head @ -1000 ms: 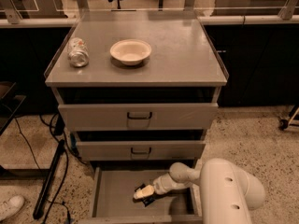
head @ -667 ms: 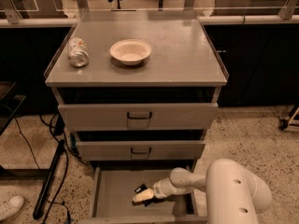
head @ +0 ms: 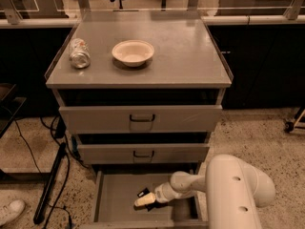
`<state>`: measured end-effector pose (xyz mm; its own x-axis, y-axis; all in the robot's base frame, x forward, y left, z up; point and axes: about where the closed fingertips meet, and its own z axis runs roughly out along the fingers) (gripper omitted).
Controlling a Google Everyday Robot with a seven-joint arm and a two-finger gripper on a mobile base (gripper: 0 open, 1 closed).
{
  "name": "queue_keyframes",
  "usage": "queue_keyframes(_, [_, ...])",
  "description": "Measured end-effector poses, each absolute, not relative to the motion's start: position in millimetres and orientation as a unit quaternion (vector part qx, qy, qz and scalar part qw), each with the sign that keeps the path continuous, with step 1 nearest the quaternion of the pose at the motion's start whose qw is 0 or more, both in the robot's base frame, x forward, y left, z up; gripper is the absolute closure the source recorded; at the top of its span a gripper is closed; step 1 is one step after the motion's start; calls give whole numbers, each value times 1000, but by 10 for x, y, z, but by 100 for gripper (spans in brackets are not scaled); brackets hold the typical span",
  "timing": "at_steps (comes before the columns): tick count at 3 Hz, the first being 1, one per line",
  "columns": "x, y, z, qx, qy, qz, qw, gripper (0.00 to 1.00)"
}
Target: Pick rxbar blueberry from bottom drawer and place on counter
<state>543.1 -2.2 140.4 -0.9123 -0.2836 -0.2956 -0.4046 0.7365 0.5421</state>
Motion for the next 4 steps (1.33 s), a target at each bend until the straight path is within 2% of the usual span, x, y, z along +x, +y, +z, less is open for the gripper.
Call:
queue_keyframes(1, [5378, -43, 1458, -165, 951, 247, 84, 0])
queue_keyframes(2, [5322, -29, 1391, -157, 958, 224, 90, 0])
queue_keyframes(4, [5361, 71, 1228, -142, 960, 225, 85, 0])
